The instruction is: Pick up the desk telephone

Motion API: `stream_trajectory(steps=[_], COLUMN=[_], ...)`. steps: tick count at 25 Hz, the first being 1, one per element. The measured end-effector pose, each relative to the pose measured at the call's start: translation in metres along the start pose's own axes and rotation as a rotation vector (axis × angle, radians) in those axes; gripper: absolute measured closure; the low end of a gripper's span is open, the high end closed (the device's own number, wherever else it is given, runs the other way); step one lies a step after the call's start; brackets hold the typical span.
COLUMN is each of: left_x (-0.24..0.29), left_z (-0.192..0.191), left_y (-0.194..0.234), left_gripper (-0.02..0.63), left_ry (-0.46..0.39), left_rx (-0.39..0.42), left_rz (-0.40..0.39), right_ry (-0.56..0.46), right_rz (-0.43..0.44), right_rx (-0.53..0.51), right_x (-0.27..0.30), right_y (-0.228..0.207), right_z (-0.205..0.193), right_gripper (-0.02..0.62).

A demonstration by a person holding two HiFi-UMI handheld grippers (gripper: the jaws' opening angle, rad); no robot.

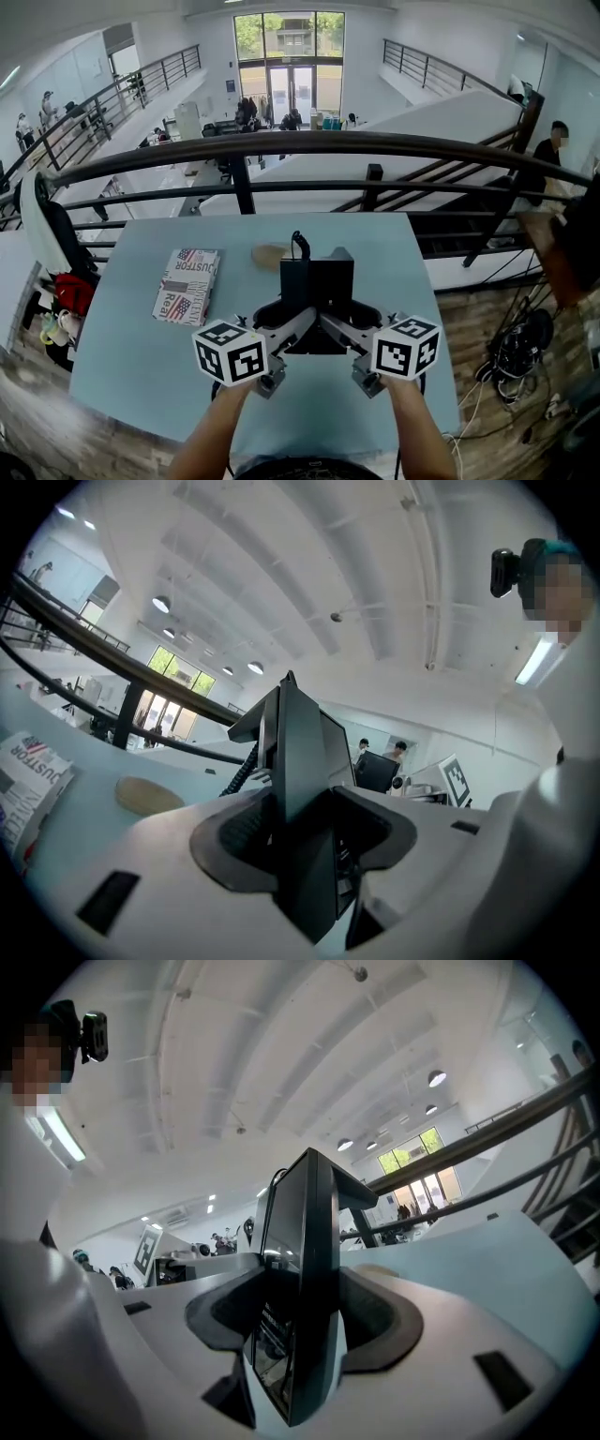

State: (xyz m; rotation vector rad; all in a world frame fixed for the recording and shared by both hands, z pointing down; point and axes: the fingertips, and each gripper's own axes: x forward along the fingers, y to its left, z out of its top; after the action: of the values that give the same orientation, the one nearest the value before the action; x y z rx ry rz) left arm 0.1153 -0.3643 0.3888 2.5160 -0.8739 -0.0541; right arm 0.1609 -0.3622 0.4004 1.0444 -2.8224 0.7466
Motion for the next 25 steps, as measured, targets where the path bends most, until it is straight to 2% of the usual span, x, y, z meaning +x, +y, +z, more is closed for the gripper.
stream_trajectory(steps=[14, 25], left_x=[-0.013, -0.013], left_z=[0.087, 0.093], left_y=[-0.041, -0.046], left_gripper=[0.402, 0.402], left_ry=[-0.151, -0.167], left_rx=[0.172, 0.188], left_rz=[-0.031, -0.038], right_ry=[-0.158, -0.176], right_rz=[0.035, 0.033], right_rx=[-0.18, -0.205], right_x=[-0.015, -0.018], right_y=[0.042, 0.044], right_z=[0.088, 0.094], right_gripper=[0.353, 0.353])
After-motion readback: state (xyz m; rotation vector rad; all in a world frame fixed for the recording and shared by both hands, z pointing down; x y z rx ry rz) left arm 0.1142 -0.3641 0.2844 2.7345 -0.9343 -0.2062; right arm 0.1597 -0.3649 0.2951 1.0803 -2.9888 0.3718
